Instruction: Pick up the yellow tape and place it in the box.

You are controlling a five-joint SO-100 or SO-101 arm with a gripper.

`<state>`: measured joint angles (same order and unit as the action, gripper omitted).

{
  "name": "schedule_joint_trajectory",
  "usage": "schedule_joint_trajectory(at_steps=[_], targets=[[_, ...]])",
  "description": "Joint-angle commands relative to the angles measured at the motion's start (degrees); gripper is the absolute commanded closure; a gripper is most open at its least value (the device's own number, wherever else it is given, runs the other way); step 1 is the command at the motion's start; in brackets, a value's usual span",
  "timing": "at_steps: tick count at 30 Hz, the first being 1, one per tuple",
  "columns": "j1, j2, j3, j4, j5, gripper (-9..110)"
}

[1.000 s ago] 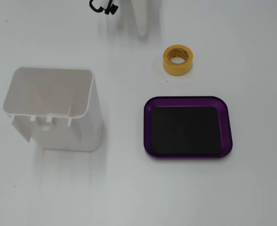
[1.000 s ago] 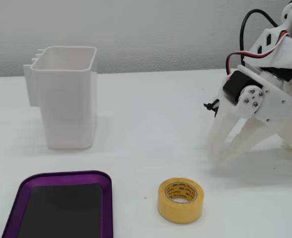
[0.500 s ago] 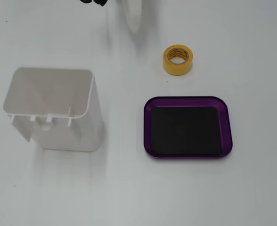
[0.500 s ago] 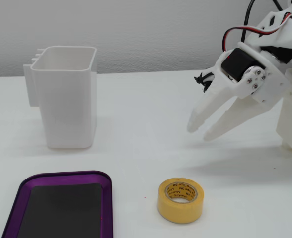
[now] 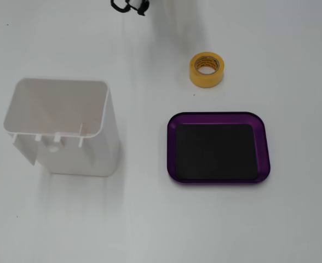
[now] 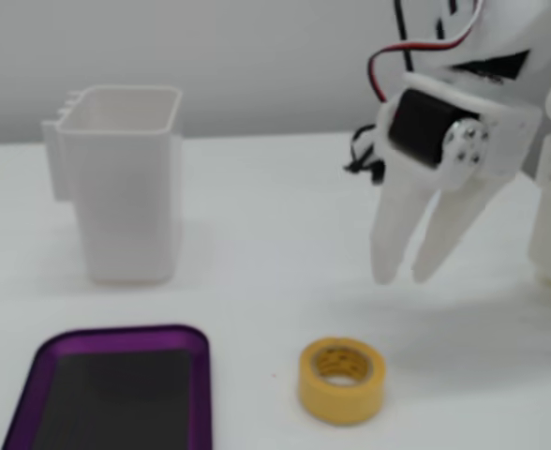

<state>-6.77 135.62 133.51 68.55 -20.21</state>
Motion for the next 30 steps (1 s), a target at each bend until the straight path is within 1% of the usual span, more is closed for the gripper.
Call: schedule_joint_trajectory(at_steps=[1,5,10,16,22,30], targets=[[-3.25,-10.63,-8.61,-0.09,2.55,91],[-4.83,-19.16,-14.68,-0.09,4.13,91],[-4.83,-24.96,-16.52,-0.88,4.13,92],[-5.8,-25.93,-16.52,-2.99,4.22,92],[-9.14,-26.02,-16.61,-3.25,4.22,92],[-10.2,-26.19,-15.73,-9.49,4.22,92]])
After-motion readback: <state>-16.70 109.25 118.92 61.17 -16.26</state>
